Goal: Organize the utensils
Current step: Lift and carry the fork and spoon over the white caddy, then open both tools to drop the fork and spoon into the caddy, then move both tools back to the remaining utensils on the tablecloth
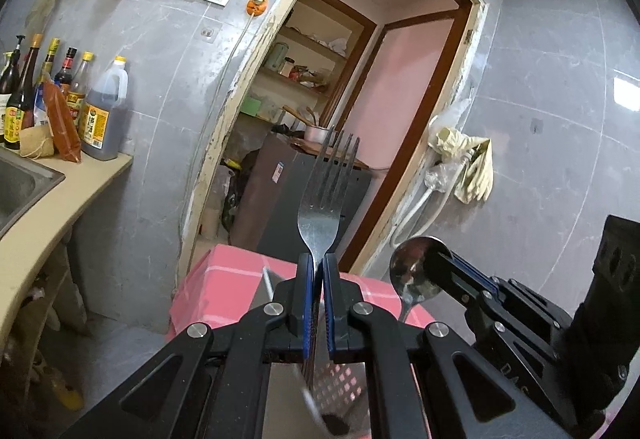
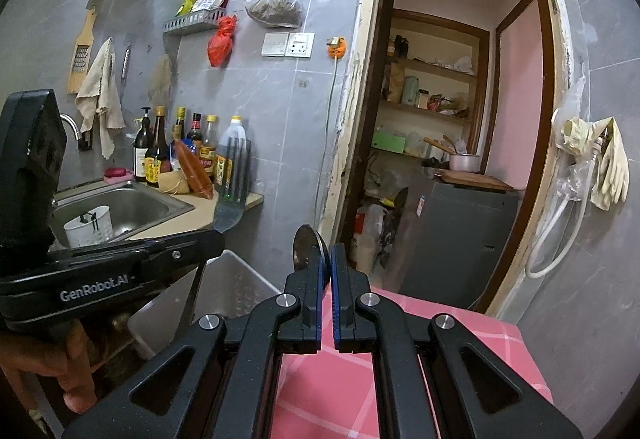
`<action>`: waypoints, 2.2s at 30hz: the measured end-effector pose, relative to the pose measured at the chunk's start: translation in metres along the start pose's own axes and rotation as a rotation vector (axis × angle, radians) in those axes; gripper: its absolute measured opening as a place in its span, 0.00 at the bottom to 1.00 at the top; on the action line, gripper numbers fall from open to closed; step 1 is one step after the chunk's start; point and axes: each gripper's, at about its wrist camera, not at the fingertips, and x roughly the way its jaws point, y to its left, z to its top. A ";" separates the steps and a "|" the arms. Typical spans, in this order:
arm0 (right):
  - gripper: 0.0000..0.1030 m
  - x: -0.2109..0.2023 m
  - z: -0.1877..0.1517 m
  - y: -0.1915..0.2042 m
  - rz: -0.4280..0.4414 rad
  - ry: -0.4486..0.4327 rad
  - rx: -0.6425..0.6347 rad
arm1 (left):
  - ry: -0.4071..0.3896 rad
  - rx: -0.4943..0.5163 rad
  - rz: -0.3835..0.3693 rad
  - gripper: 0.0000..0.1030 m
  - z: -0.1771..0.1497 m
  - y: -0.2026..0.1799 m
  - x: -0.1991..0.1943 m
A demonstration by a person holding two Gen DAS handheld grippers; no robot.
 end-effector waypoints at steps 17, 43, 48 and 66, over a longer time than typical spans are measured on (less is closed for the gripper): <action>0.15 0.000 -0.024 -0.012 0.151 0.086 0.107 | 0.094 0.000 0.016 0.06 -0.011 0.001 -0.025; 0.99 -0.106 -0.041 -0.127 -0.146 -0.036 0.286 | -0.029 0.150 0.238 1.00 -0.016 -0.082 -0.064; 0.99 -0.127 -0.053 -0.145 -0.196 -0.031 0.283 | -0.032 0.189 0.228 1.00 -0.033 -0.107 -0.067; 0.99 -0.123 -0.124 -0.185 -0.202 0.169 0.293 | 0.171 0.210 0.183 1.00 -0.112 -0.141 -0.028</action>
